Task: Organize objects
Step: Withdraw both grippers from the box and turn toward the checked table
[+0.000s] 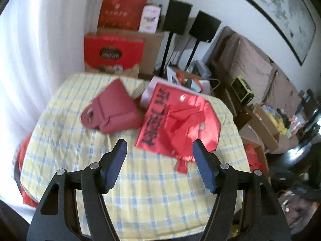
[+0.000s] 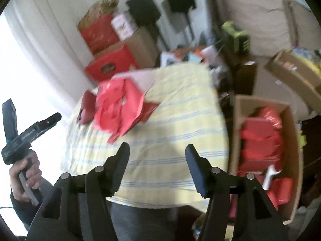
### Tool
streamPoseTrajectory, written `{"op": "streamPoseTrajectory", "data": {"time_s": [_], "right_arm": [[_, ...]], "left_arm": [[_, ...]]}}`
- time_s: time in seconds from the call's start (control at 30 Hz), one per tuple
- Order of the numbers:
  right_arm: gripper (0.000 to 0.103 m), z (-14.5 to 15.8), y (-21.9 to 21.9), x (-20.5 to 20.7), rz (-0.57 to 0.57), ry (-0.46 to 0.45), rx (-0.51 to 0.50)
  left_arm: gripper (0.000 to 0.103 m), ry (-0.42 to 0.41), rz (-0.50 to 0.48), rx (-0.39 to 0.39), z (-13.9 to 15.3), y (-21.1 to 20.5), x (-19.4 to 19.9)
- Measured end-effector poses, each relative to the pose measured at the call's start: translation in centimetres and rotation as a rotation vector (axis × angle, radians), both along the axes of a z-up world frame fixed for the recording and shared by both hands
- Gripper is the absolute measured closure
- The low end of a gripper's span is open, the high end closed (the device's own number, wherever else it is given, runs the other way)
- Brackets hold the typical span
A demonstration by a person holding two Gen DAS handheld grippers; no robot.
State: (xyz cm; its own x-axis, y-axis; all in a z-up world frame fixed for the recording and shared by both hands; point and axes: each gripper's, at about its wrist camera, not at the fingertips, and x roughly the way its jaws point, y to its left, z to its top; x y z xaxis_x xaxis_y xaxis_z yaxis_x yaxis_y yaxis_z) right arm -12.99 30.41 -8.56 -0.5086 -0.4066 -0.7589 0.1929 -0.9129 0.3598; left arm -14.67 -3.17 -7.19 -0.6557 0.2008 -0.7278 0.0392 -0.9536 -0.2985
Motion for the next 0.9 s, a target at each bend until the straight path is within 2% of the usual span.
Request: {"op": "streamPoseTrajectory", "data": {"time_s": [0.17,0.27,0.37,0.53,0.77,0.8,0.83,0.87,0.9], "right_arm": [[0.042,-2.9,-3.7,-2.9,0.035,-0.059,-0.052],[0.042,-4.0,-4.8,-5.1,0.023,-0.063,-0.039],[0.042,-4.3,-5.1,-7.7,-0.005,-0.037,-0.029],[0.036,-4.2,-6.7,-10.9,0.026,0.055,0.030],[0.035,-6.2,-8.5,-13.0,0.109,0.092,0.076],[0.044,-6.5,-8.6,-13.0,0.121,0.097,0.077],[0.062,-6.7,-8.6,-13.0,0.134,0.092,0.060],[0.066,-6.9,-8.3,-12.8,0.134,0.075,0.026],[0.076,-6.8,-7.9,-12.5,0.132,0.060,-0.026]], "left_arm": [[0.039,-0.026,0.050,0.082,-1.8,-4.3,0.1],[0.039,-0.040,0.093,0.105,-3.8,-7.2,0.4],[0.039,-0.064,0.164,0.087,-5.8,-9.3,-0.1],[0.039,-0.052,0.182,0.146,-8.8,-12.3,-0.8],[0.039,-0.036,0.152,0.110,-10.7,-13.0,-1.6],[0.039,-0.042,0.155,0.115,-11.0,-13.0,-1.8],[0.039,-0.043,0.159,0.120,-11.2,-13.1,-1.9],[0.039,-0.040,0.164,0.119,-11.3,-13.1,-2.0],[0.039,-0.038,0.166,0.112,-11.4,-13.0,-2.1]]}}
